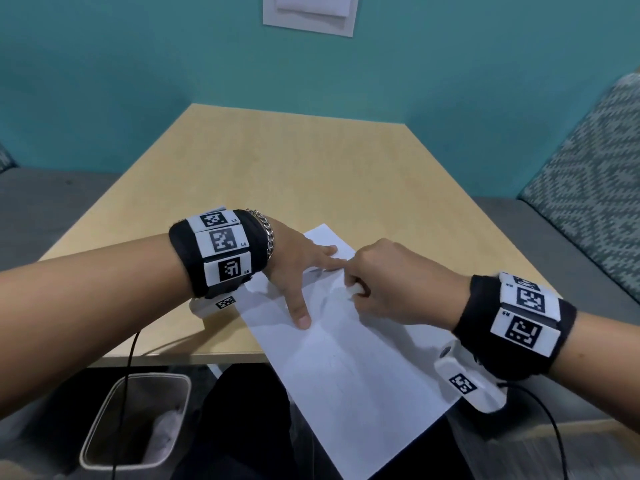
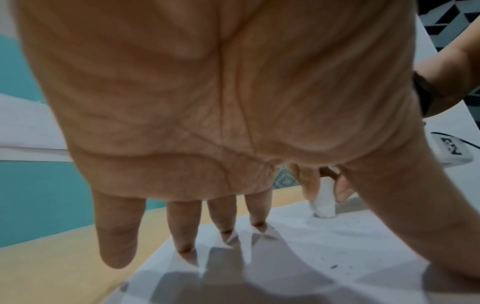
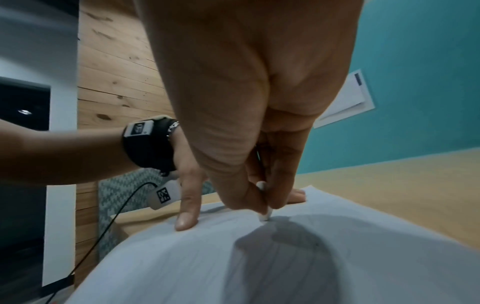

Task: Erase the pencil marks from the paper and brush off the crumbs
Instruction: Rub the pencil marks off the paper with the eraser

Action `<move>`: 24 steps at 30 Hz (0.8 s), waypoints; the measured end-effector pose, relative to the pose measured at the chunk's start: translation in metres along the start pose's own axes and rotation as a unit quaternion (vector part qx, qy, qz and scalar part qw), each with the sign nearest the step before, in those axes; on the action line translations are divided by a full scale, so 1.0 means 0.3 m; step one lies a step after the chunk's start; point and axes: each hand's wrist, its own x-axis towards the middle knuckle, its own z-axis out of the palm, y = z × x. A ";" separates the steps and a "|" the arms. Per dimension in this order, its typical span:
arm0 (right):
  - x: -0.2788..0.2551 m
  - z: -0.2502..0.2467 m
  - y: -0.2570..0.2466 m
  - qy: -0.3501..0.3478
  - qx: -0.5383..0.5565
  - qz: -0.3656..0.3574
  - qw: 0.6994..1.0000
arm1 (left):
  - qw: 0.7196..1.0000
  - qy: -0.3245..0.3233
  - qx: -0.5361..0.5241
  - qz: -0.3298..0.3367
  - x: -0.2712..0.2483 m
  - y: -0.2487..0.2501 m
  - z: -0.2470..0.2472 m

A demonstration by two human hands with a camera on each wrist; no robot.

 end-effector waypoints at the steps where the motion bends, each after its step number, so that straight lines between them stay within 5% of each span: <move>1: -0.001 0.001 -0.001 -0.013 0.000 0.000 1.000 | 1.000 0.000 -0.001 0.002 0.004 -0.002 0.001; 5: 0.020 -0.017 0.087 0.023 0.019 0.059 0.998 | 1.000 -0.001 0.011 -0.009 0.008 -0.006 0.004; 12: 0.019 0.016 -0.009 0.038 0.037 -0.014 0.998 | 0.999 0.001 -0.015 0.031 -0.012 0.001 -0.006; 16: -0.012 -0.030 0.073 0.081 0.115 0.054 0.989 | 1.000 0.006 0.002 0.007 -0.004 -0.009 0.002; 20: -0.093 -0.034 0.116 0.032 0.202 0.094 0.974 | 0.997 0.069 -0.017 0.003 -0.061 -0.005 0.022; 24: -0.161 0.029 0.099 0.039 0.152 0.097 0.983 | 0.985 0.167 -0.030 -0.022 -0.129 0.009 0.047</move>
